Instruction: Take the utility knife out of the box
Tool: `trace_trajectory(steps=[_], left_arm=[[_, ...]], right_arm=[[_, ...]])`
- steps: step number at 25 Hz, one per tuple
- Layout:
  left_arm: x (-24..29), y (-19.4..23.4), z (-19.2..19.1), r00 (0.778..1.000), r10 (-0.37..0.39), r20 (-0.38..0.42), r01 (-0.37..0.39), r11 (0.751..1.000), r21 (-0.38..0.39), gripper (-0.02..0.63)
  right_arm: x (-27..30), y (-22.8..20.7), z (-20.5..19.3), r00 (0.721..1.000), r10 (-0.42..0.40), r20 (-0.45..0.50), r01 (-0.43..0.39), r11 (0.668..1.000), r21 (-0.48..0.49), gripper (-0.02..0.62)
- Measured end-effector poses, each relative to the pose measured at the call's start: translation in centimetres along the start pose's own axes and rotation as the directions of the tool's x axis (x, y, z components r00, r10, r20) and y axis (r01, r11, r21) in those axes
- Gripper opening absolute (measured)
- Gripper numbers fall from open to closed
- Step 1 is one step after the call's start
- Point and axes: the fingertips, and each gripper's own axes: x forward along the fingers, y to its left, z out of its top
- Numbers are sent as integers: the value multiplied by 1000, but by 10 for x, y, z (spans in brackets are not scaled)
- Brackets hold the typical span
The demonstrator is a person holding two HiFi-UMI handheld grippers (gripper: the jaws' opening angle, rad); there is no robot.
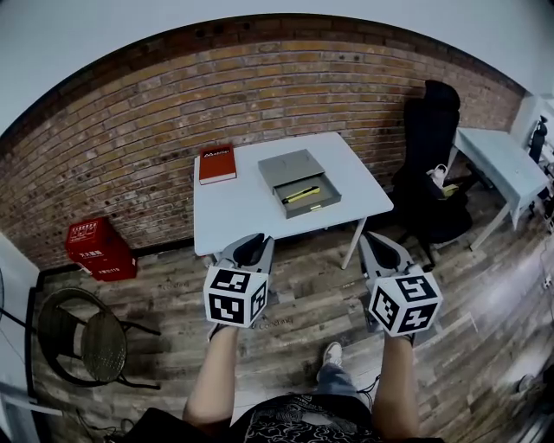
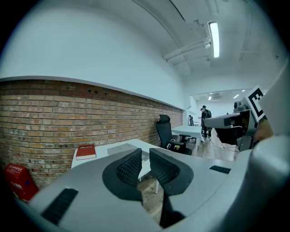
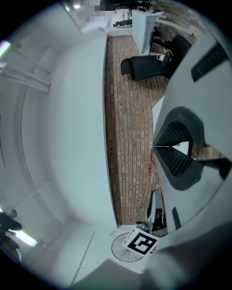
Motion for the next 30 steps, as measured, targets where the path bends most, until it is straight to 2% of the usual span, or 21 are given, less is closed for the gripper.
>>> trace_trajectory(steps=[12, 26, 28, 30], left_arm=[[83, 19, 6, 999, 45, -30, -46, 999, -12, 89], [203, 30, 35, 992, 124, -38, -124, 992, -17, 126], [216, 29, 36, 993, 115, -39, -116, 993, -32, 127], [226, 27, 39, 995, 92, -29, -94, 992, -80, 129]], right_arm=[[79, -49, 3, 997, 79, -5, -79, 997, 8, 21], [185, -141, 15, 984, 174, -42, -175, 985, -3, 21], [198, -150, 14, 980, 193, -44, -193, 981, 9, 21], [210, -158, 13, 976, 214, -47, -213, 977, 22, 21]])
